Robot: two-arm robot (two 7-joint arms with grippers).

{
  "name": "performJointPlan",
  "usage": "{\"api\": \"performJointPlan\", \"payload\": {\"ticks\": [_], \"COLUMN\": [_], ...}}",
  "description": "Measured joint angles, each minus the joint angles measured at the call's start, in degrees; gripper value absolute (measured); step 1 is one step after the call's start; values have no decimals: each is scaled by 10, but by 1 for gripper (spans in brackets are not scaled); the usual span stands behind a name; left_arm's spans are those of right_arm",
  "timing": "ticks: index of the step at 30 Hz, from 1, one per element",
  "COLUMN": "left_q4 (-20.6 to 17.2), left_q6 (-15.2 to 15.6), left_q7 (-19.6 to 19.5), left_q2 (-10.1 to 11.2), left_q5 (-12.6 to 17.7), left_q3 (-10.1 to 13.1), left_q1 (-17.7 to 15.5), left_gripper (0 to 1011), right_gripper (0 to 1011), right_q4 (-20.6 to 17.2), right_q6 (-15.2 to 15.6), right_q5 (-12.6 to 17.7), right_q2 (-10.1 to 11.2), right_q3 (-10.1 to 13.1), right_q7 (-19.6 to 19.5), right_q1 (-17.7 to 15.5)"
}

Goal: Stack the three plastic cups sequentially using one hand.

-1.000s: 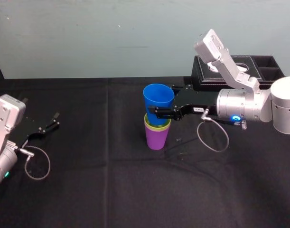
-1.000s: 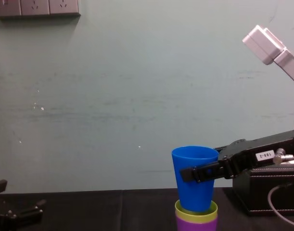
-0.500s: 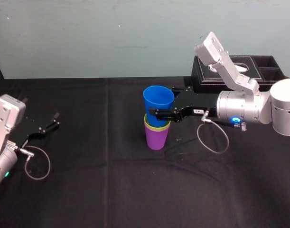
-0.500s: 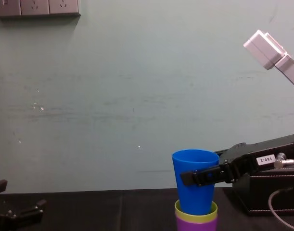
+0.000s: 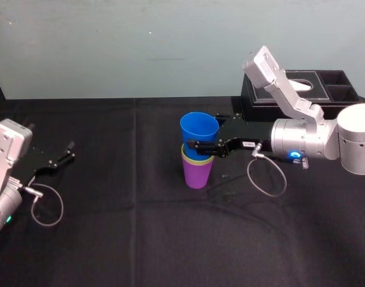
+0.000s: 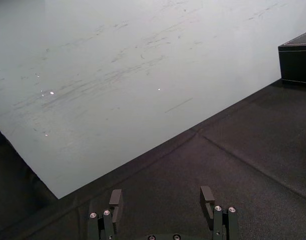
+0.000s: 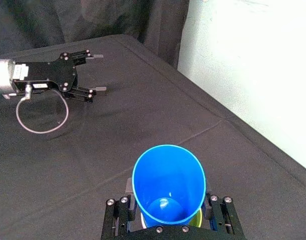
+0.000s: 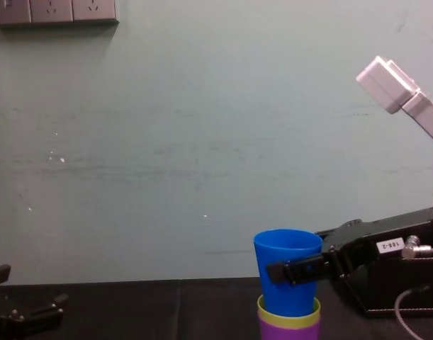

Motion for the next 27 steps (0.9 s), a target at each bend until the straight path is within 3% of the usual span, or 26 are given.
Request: {"api": "performJointPlan", "payload": {"ticks": [15,19,27], "left_q4": [0,0,0], "left_q6": [0,0,0], "left_q7": [0,0,0], "left_q2": [0,0,0], "left_q5": [0,0,0], "left_q3": [0,0,0], "left_q1": [0,0,0], "left_gripper": [1011,1011,1012], "right_gripper": [728,788,1003], "right_q4": [2,2,2], "right_q6": [1,1,1], "right_q5": [-2,-2,-2], "right_q2": [-2,-1,-1], "right_q3": [1,1,1], "right_q7": [-4,-4,-4], "right_q1": [-2,-2,-1]}}
